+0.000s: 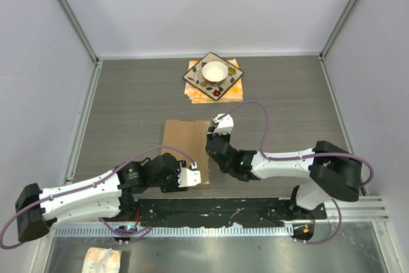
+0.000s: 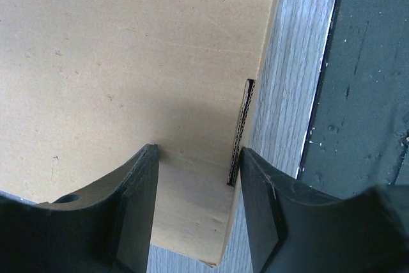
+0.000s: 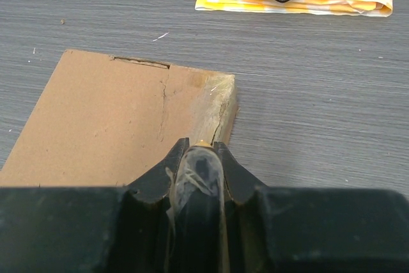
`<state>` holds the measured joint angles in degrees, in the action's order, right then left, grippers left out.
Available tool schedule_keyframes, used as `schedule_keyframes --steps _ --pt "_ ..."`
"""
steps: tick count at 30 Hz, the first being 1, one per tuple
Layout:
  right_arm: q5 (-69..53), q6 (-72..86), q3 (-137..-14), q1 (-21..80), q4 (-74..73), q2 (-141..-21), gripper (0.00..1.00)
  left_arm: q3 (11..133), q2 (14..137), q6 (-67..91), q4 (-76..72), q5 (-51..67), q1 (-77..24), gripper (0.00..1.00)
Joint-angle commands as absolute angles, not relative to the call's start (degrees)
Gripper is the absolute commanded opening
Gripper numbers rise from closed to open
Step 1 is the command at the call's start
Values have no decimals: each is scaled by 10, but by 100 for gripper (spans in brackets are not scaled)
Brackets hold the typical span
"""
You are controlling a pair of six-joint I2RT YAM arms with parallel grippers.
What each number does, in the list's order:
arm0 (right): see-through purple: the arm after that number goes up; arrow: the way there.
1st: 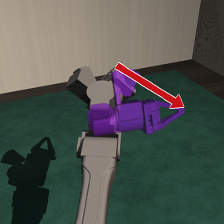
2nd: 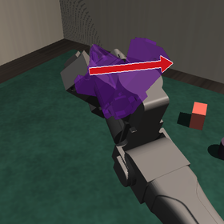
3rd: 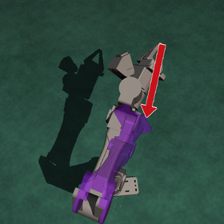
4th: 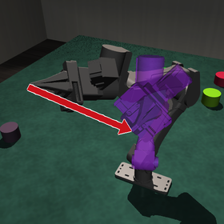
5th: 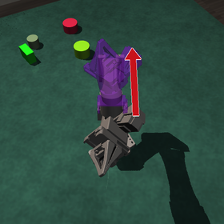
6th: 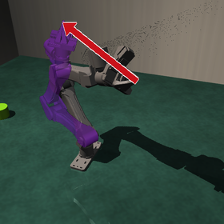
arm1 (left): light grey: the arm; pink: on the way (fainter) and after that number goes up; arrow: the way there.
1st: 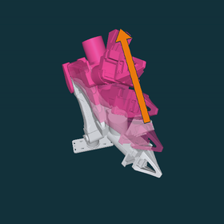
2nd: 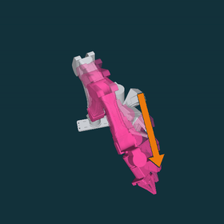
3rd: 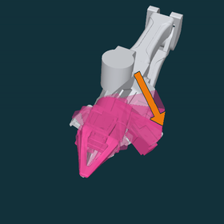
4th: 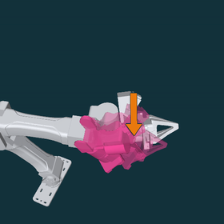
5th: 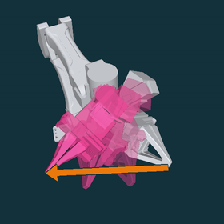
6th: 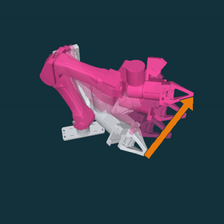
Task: Unpack the express box
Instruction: Cut the express box at the center of the board.
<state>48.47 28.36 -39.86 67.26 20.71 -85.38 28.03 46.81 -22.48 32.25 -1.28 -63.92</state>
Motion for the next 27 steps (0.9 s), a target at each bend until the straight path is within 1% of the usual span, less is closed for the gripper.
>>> schedule_keyframes --steps 1,8,14,23,27 --pt "420 370 -439 692 146 -841 1 265 468 -201 275 -60 -619 23" --pt "407 398 -466 693 49 -824 1 261 461 -200 269 -69 -608 25" --pt "367 424 -465 693 7 -781 1 259 462 -200 267 -75 -600 22" --pt "310 447 -435 693 11 -744 1 260 468 -201 270 -71 -593 18" --pt "284 458 -425 689 -15 -717 1 259 468 -202 269 -72 -577 20"
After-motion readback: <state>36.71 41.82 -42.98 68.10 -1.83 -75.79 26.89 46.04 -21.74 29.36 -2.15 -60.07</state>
